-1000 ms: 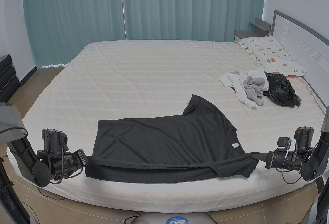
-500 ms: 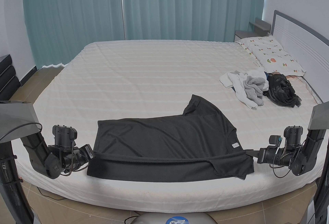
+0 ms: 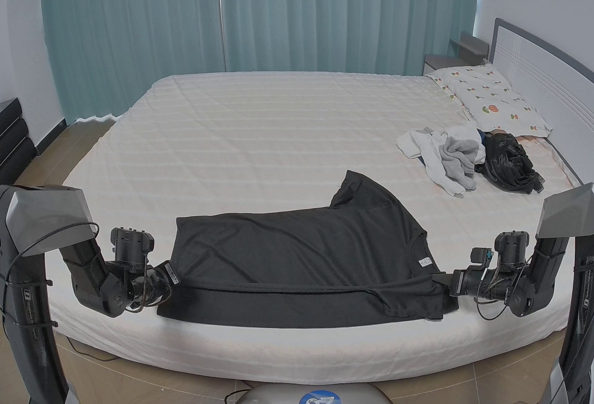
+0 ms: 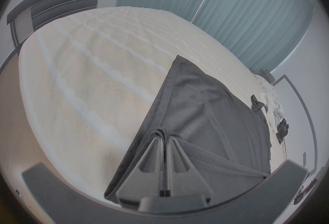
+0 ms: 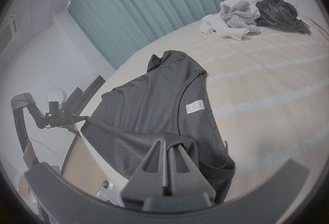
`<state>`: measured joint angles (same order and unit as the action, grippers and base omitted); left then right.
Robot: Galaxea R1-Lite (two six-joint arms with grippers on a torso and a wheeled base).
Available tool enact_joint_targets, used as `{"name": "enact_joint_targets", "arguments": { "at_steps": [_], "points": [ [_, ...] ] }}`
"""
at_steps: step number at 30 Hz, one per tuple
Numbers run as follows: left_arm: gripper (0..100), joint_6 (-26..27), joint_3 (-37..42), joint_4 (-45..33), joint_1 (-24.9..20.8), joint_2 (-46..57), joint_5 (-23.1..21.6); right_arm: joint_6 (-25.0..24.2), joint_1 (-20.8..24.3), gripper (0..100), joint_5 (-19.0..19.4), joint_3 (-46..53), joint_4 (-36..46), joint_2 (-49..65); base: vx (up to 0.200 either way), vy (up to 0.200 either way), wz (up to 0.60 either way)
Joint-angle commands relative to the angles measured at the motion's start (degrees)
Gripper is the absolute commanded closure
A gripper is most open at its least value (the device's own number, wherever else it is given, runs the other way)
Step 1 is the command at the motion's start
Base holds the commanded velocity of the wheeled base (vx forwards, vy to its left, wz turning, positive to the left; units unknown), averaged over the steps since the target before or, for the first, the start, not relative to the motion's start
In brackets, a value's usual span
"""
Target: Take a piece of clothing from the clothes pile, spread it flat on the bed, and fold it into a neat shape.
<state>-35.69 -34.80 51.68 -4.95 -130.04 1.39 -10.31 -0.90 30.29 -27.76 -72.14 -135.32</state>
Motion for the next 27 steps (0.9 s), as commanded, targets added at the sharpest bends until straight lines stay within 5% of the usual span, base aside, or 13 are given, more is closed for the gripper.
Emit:
{"name": "enact_joint_targets", "arguments": {
  "at_steps": [1, 6, 7, 9, 10, 20, 27],
  "points": [
    [100, -0.3, -1.5, 0.1, -0.1, -2.1, -0.1, -0.1, 0.2, 100, -0.1, -1.1, 0.0, -2.2, 0.000, 0.000, 0.00],
    [100, -1.7, -2.2, 0.1, 0.1, -2.8, 0.0, -0.5, 0.2, 100, -0.1, -2.3, 0.0, -3.5, 0.000, 0.000, 0.00],
    [0, -1.7, -2.3, 0.2, 0.1, -2.9, 0.0, -1.4, 0.2, 100, -0.1, -2.4, -0.1, -3.7, 0.000, 0.000, 0.00],
    [0, -1.7, -2.5, 0.1, 0.0, -3.0, -0.1, -2.4, 0.3, 100, -0.1, -2.6, -0.2, -4.0, 0.000, 0.000, 0.00],
    [0, -1.7, -2.5, 0.2, 0.1, -3.2, 0.0, -3.0, 0.6, 0, 0.0, -2.6, -0.5, -4.2, 0.000, 0.000, 0.00],
    [0, -4.2, -1.9, 0.5, 1.0, -2.4, 0.0, -11.6, 0.8, 0, -1.1, -1.9, -8.8, -5.5, 0.000, 0.000, 0.00],
    [0, -6.2, 1.1, 0.5, 3.9, 6.1, -0.5, -18.1, 0.0, 0, -6.2, -1.3, -13.0, -3.5, 0.000, 0.000, 0.00]
  ]
}}
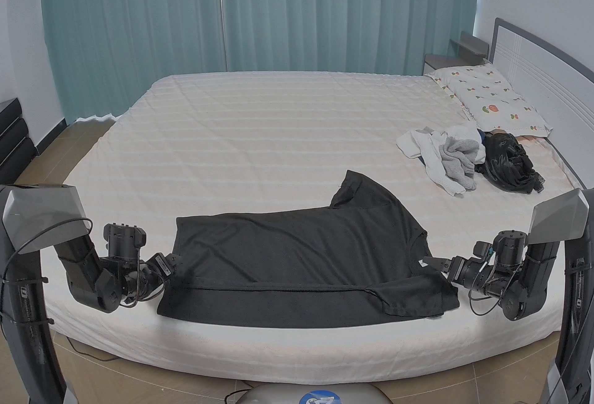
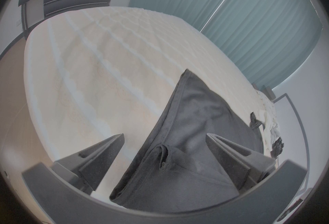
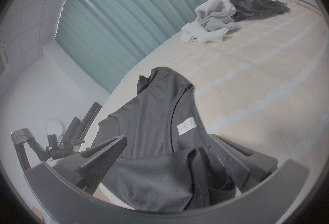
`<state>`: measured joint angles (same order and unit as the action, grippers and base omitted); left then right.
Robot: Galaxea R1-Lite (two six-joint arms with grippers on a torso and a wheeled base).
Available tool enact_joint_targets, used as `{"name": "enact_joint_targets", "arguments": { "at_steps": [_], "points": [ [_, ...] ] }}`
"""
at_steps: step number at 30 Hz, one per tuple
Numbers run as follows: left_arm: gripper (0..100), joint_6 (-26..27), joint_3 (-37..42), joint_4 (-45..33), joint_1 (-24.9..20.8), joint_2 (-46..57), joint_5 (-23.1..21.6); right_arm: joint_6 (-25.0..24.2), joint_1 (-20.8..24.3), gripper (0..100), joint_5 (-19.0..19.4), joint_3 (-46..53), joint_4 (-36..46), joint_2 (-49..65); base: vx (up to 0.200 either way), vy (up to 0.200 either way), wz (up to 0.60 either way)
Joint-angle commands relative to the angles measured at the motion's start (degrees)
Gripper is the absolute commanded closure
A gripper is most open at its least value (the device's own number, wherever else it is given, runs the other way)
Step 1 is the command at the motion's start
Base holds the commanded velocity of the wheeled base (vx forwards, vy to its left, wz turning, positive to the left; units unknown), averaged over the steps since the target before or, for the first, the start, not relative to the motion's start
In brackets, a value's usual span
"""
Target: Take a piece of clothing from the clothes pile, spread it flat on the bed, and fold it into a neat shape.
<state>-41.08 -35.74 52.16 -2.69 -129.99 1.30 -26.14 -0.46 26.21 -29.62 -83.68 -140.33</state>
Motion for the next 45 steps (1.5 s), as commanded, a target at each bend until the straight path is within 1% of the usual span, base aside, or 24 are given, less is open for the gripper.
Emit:
{"name": "enact_joint_targets", "arguments": {
  "at_steps": [1, 4, 6, 8, 10, 11, 14, 19, 29, 31, 33, 34, 38, 42, 45],
  "points": [
    [0, -1.0, 3.2, 0.0, 1.8, 8.2, -0.9, -3.1, -0.4, 0, -3.4, 1.0, -2.3, 2.0, 0.000, 0.000, 0.00],
    [0, -2.2, 5.6, 0.1, 0.4, 10.3, -1.7, -3.4, -0.3, 0, -6.0, 2.2, -4.1, 2.3, 0.000, 0.000, 0.00],
    [0, -4.2, 6.7, 0.2, -3.2, 10.5, -2.7, -3.6, -0.1, 0, -7.6, 4.2, -5.9, 3.0, 0.000, 0.000, 0.00],
    [0, -5.9, 6.6, 0.3, -5.6, 9.8, -3.0, -3.8, 0.2, 0, -7.6, 6.1, -6.0, 4.5, 0.000, 0.000, 0.00],
    [0, -6.4, 6.2, 0.3, -6.4, 9.3, -2.9, -3.9, 0.3, 0, -7.6, 6.9, -5.9, 5.5, 0.000, 0.000, 0.00],
    [0, -6.5, 5.8, 0.3, -7.7, 7.6, -2.9, -4.4, 0.8, 0, -7.6, 8.9, -5.9, 6.9, 0.000, 0.000, 0.00],
    [0, -6.5, 5.2, 0.4, -8.4, 5.4, -2.9, -5.9, 2.1, 0, -7.8, 10.9, -5.9, 9.1, 0.000, 0.000, 0.00],
    [0, -6.1, 2.6, 0.4, -8.6, 1.6, -2.4, -5.9, 2.7, 0, -7.8, 12.7, -5.9, 10.9, 0.000, 0.000, 0.00],
    [0, -6.6, -2.8, 0.4, -8.4, -1.6, -1.5, -5.9, 2.7, 0, -7.9, 12.7, -5.9, 10.7, 0.000, 0.000, 0.00],
    [0, -8.0, -4.0, 0.4, -8.3, -2.2, 0.7, -5.9, 3.0, 0, -7.9, 13.1, -5.9, 11.0, 0.000, 0.000, 0.00],
    [0, -8.3, -4.1, 0.4, -8.3, -2.2, 1.1, -5.9, 3.1, 0, -7.9, 13.1, -5.9, 11.0, 0.000, 0.000, 0.00],
    [0, -10.5, -5.0, 0.4, -8.2, -2.1, 3.1, -5.9, 3.5, 0, -7.9, 13.3, -5.9, 11.2, 0.000, 0.000, 0.00],
    [0, -12.5, -5.5, 1.1, -7.1, -1.8, 3.6, -5.9, 3.8, 0, -7.9, 13.4, -5.9, 11.3, 0.000, 0.000, 0.00],
    [0, -15.6, -4.7, 6.0, -5.0, -1.2, 3.4, -5.8, 3.8, 0, -8.0, 14.4, -6.0, 11.4, 0.000, 0.000, 0.00],
    [0, -15.2, -2.8, 7.3, -4.4, -1.1, 3.1, -5.7, 3.8, 0, -7.9, 14.9, -6.0, 11.4, 0.000, 0.000, 0.00]
  ]
}}
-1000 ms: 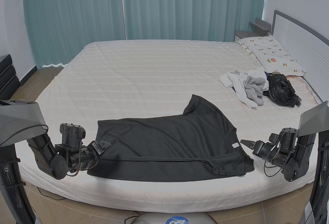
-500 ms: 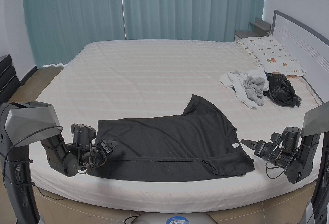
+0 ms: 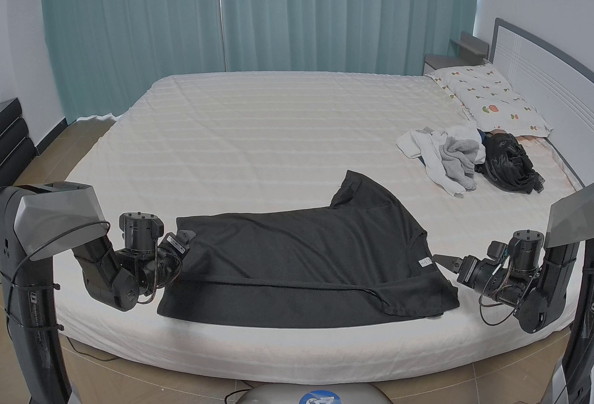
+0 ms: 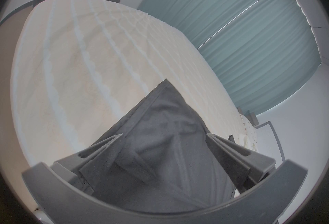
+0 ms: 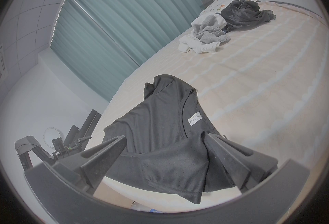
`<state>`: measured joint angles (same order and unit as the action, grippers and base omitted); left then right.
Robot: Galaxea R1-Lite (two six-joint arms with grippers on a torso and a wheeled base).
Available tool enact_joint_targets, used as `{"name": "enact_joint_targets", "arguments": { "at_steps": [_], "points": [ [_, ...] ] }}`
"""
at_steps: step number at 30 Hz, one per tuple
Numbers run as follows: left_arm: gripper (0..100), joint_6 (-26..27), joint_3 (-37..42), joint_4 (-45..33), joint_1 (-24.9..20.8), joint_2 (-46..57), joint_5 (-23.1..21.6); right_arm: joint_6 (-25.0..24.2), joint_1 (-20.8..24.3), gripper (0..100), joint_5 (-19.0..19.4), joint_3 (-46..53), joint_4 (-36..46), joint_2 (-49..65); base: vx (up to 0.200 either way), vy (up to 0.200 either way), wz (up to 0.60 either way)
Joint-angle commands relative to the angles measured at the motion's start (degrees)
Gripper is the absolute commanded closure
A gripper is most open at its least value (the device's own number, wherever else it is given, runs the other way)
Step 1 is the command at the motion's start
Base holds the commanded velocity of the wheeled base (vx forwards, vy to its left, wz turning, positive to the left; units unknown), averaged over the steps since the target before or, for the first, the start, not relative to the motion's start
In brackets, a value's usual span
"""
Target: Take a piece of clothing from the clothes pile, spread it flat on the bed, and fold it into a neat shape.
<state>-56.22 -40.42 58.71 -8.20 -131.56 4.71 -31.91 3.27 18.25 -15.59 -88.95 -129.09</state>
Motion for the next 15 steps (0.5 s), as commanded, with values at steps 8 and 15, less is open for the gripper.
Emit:
{"name": "enact_joint_targets", "arguments": {
  "at_steps": [8, 15],
  "points": [
    [0, 11.7, 11.2, 0.9, 5.0, 4.8, -8.0, 0.2, 0.1, 0, -0.1, 2.1, -0.6, 0.6, 0.000, 0.000, 0.00],
    [0, 26.2, 19.0, 0.4, 7.6, 6.3, -13.6, 0.2, 0.2, 0, 0.0, 2.5, -0.6, 1.1, 0.000, 0.000, 0.00]
  ]
}}
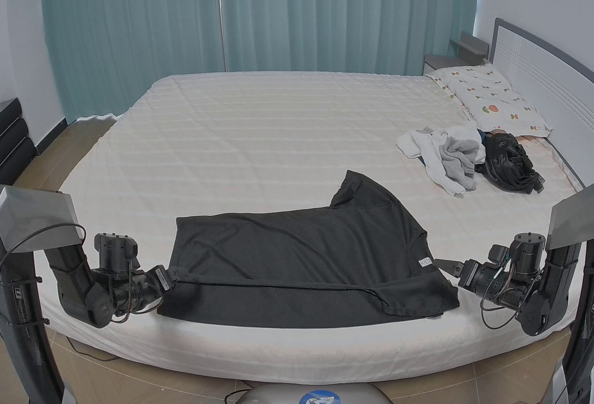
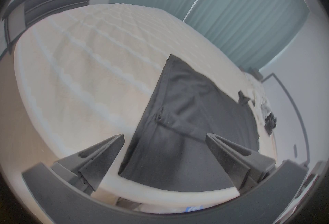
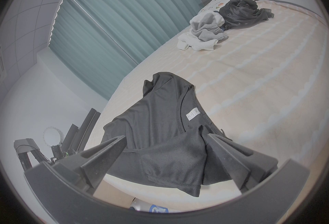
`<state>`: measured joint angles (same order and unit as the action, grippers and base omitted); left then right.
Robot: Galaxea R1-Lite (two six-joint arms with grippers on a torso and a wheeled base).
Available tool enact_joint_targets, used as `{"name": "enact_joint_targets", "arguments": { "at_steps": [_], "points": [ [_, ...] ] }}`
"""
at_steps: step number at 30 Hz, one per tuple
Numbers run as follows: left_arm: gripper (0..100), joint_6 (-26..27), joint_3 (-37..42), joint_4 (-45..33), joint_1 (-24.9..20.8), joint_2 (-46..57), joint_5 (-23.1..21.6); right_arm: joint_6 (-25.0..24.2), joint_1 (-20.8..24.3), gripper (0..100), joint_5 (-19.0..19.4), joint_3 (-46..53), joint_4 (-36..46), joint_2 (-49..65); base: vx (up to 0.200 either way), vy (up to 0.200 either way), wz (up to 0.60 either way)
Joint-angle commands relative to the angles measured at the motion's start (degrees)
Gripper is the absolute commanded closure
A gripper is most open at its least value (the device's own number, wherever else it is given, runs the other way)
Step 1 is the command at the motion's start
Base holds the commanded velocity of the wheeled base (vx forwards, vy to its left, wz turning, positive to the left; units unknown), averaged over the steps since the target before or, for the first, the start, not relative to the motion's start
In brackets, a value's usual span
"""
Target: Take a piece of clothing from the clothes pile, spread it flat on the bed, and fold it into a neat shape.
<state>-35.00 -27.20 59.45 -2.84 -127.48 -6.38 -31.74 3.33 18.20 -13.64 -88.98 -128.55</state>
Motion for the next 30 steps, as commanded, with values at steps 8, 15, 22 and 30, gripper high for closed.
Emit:
{"name": "enact_joint_targets", "arguments": {
  "at_steps": [8, 15, 22, 30],
  "points": [
    [0, 8.0, 7.2, 0.0, 2.0, 0.6, -2.1, 0.1, 1.1, 0, 0.0, 0.6, -0.6, 1.2, 0.000, 0.000, 0.00],
    [100, 8.2, 6.7, 0.1, 1.5, -2.5, -1.8, 0.0, 1.4, 0, 0.0, 0.9, -0.6, 0.4, 0.000, 0.000, 0.00],
    [100, 8.1, 7.4, 0.0, 1.6, -1.8, 1.2, 0.0, 1.3, 0, 0.0, 1.2, -0.6, 0.0, 0.000, 0.000, 0.00],
    [100, 8.3, 8.7, -0.5, 1.4, -0.9, 2.5, 0.1, 1.4, 0, -0.1, 1.3, -0.6, -0.1, 0.000, 0.000, 0.00]
  ]
}}
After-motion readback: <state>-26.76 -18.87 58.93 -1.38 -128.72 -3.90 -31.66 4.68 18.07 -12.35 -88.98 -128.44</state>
